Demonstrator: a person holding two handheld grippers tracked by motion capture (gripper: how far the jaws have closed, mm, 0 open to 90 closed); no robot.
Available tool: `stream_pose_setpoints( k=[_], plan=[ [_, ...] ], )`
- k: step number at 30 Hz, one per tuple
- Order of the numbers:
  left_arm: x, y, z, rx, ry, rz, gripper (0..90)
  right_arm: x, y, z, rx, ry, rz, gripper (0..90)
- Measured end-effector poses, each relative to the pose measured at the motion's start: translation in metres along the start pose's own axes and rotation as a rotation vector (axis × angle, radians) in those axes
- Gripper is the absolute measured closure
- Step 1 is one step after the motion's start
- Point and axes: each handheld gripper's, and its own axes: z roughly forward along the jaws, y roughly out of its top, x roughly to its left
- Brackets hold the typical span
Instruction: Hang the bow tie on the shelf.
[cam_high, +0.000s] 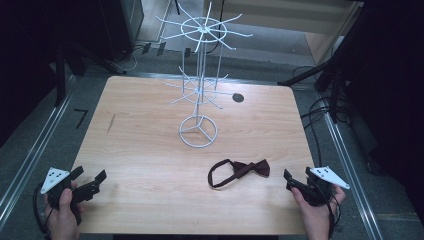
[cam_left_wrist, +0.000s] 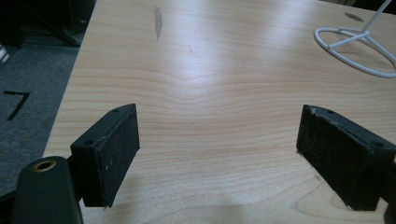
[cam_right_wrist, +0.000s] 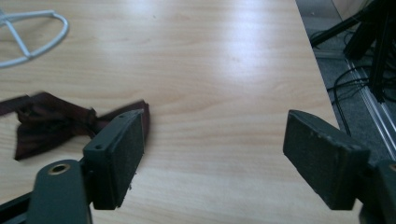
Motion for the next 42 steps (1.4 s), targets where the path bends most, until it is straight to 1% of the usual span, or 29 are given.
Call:
stream_pose_setpoints(
  k=[1,2,3,5,6,7,9,11,12,13,14,17,19,22,24,25,28,29,30,31,32,34,37,42],
  plan=[
    [0.000,0.000,0.000,0.000,0.000,-0.001,14.1,0.005,0.007,-0.002,-0.009,0.011,-0.004,24.0],
    [0.000,0.000,0.000,0.000,0.000,-0.001,14.1,0.005,0.007,-0.002,-0.009,0.011,-0.004,24.0],
    [0.000,0.000,0.000,0.001,-0.002,-0.001,14.1,0.011,0.015,-0.002,-0.005,0.030,-0.013,24.3],
    [0.000,0.000,0.000,0.002,-0.004,-0.003,14.1,0.017,0.020,0.000,0.004,0.049,-0.020,24.6],
    [0.000,0.000,0.000,0.002,-0.004,-0.003,14.1,0.017,0.020,0.000,0.004,0.049,-0.020,24.6],
    [0.000,0.000,0.000,0.008,-0.005,-0.004,14.1,0.025,0.026,0.003,0.010,0.069,-0.036,24.6],
    [0.001,0.000,0.000,0.004,-0.004,-0.005,14.1,0.028,0.027,0.004,0.014,0.077,-0.043,24.7],
    [0.001,0.000,0.000,0.003,-0.004,-0.007,14.1,0.040,0.031,0.010,0.030,0.105,-0.063,24.7],
    [0.001,0.000,0.000,0.003,-0.004,-0.007,14.1,0.040,0.031,0.010,0.030,0.105,-0.063,24.7],
    [0.001,0.000,0.000,0.001,-0.005,-0.007,14.1,0.047,0.033,0.013,0.035,0.116,-0.080,25.3],
    [0.001,0.000,0.000,0.001,-0.005,-0.007,14.1,0.047,0.033,0.013,0.035,0.116,-0.080,25.3],
    [0.001,0.000,0.000,0.000,-0.005,-0.007,14.1,0.058,0.036,0.018,0.046,0.140,-0.102,25.4],
    [0.001,0.000,0.000,0.002,-0.005,-0.007,14.1,0.069,0.040,0.022,0.050,0.167,-0.123,25.3],
    [0.001,0.000,0.000,0.001,-0.004,-0.007,14.1,0.078,0.043,0.025,0.054,0.188,-0.145,25.2],
    [0.001,0.000,0.000,0.002,-0.003,-0.006,14.1,0.080,0.044,0.026,0.054,0.191,-0.147,25.2],
    [0.001,0.000,0.000,0.001,-0.004,-0.007,14.1,0.085,0.044,0.029,0.057,0.204,-0.148,25.2],
    [0.001,0.000,0.000,0.001,-0.003,-0.007,14.1,0.089,0.044,0.032,0.064,0.214,-0.150,25.2],
    [0.001,0.000,0.000,0.002,-0.003,-0.005,14.1,0.093,0.043,0.035,0.075,0.228,-0.161,25.0],
    [0.001,0.000,0.000,0.002,-0.003,-0.005,14.2,0.093,0.043,0.035,0.075,0.228,-0.161,25.0],
    [0.001,0.000,0.000,0.002,-0.003,-0.005,14.2,0.097,0.041,0.037,0.093,0.249,-0.163,25.0],
    [0.001,0.000,0.000,0.002,-0.003,-0.005,14.2,0.097,0.041,0.037,0.093,0.249,-0.163,25.0],
    [0.001,0.000,0.000,0.003,-0.003,-0.005,14.2,0.101,0.038,0.042,0.114,0.262,-0.165,24.6],
    [0.001,0.000,0.000,0.003,-0.004,-0.005,14.2,0.105,0.034,0.047,0.136,0.269,-0.172,24.3],
    [0.001,0.000,0.000,0.006,-0.004,-0.005,14.2,0.106,0.029,0.054,0.155,0.271,-0.177,26.1]
  ],
)
